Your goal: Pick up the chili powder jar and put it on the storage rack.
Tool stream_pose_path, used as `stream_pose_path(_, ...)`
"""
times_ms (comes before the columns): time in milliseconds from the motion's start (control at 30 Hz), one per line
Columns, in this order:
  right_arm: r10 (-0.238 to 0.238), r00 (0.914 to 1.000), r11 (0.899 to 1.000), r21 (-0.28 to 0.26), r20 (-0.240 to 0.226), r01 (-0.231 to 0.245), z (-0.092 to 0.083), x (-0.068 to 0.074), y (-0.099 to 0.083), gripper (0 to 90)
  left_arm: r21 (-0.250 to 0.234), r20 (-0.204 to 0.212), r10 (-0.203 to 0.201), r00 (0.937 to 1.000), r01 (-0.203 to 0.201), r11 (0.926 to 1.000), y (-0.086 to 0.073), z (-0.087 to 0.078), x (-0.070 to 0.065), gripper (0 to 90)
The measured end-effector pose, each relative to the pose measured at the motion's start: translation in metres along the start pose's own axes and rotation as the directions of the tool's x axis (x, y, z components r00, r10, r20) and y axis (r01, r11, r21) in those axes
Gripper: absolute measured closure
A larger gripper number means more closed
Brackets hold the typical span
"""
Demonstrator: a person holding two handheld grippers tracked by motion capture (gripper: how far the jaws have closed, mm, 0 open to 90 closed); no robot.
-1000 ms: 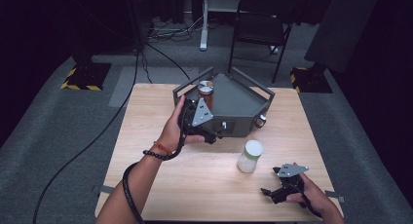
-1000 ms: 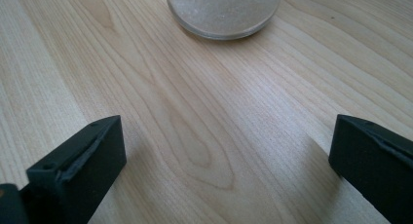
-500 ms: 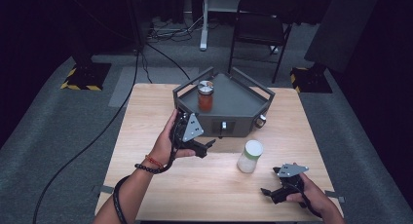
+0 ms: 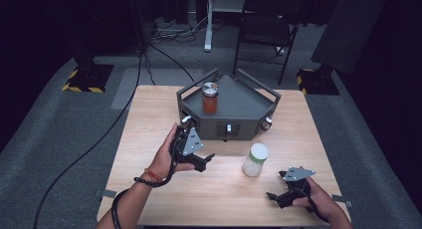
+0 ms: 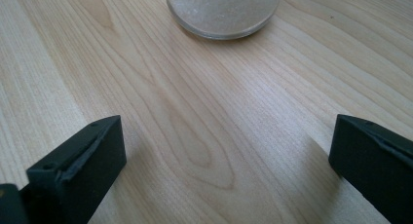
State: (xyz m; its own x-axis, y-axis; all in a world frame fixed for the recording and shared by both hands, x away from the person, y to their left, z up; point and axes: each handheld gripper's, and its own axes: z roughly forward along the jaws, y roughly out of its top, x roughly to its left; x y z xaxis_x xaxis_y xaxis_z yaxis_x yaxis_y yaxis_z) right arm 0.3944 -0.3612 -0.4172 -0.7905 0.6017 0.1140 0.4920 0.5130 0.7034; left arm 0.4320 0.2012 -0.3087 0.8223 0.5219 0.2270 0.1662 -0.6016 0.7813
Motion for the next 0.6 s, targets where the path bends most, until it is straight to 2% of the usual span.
stream_pose_path(333, 0.000, 1.0000, 1.000, 0.000, 0.000, 0.000, 0.000, 0.000, 0.000, 0.0, 0.021, 0.020, -0.037, 0.9991, 0.036, 0.9991, -0.019, 0.000, -0.003, 0.2)
stream_pose_path(600, 0.001, 1.0000, 1.000, 0.000, 0.001, -0.001, 0.000, 0.000, 0.000, 0.0, 0.053, 0.022, -0.044, 0.9988, 0.043, 0.9977, -0.029, -0.002, -0.006, 0.3)
